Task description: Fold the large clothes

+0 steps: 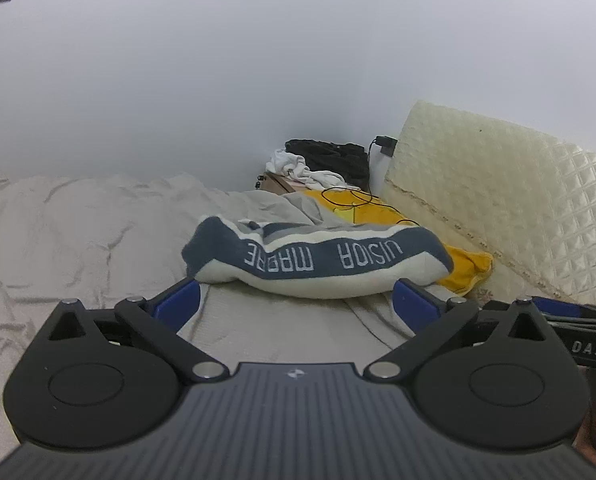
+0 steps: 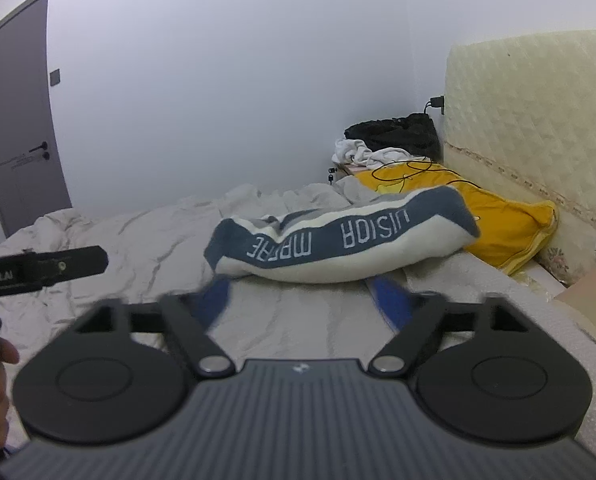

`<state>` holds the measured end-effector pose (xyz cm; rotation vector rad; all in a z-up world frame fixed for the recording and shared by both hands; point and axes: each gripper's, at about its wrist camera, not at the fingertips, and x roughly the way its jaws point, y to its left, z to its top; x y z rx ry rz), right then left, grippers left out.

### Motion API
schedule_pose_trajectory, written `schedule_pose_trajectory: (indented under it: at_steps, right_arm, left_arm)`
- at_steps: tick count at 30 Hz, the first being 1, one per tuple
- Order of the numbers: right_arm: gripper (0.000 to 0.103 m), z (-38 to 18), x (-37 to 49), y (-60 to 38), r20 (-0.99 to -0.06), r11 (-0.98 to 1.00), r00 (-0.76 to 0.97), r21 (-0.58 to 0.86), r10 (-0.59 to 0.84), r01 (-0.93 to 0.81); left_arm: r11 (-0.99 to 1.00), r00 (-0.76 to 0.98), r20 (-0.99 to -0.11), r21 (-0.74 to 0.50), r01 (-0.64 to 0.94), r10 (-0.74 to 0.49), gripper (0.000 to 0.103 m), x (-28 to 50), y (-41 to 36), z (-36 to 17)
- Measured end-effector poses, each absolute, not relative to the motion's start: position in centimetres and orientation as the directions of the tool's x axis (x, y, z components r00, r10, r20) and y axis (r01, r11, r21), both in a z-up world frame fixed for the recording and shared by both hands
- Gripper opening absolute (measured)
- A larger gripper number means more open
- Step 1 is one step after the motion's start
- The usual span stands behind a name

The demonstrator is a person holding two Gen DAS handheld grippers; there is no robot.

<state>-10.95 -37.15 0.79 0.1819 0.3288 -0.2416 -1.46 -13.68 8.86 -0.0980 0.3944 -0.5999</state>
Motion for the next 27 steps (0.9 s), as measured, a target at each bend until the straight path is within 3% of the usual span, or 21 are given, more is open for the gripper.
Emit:
schedule_pose_trajectory:
  at_steps: [5,27]
  right_arm:
    - [0.103,0.75,-10.53,-36.57,-0.365,0.949,0.894,0.079,-0.259,0.306]
    - [0.103,0.57,-10.31,-36.13,-0.386,0.955,0.892,0.076,-0.237,0.287]
  left_arm:
    - [0.824,0.753,-0.337,-0.195,0.531,-0.565,0.103,-1.73,-13.80,9.03]
    - [0.851,0.771,-0.364,-0.159,0.501,-0.522,0.103,-2.21,-14.05,9.30]
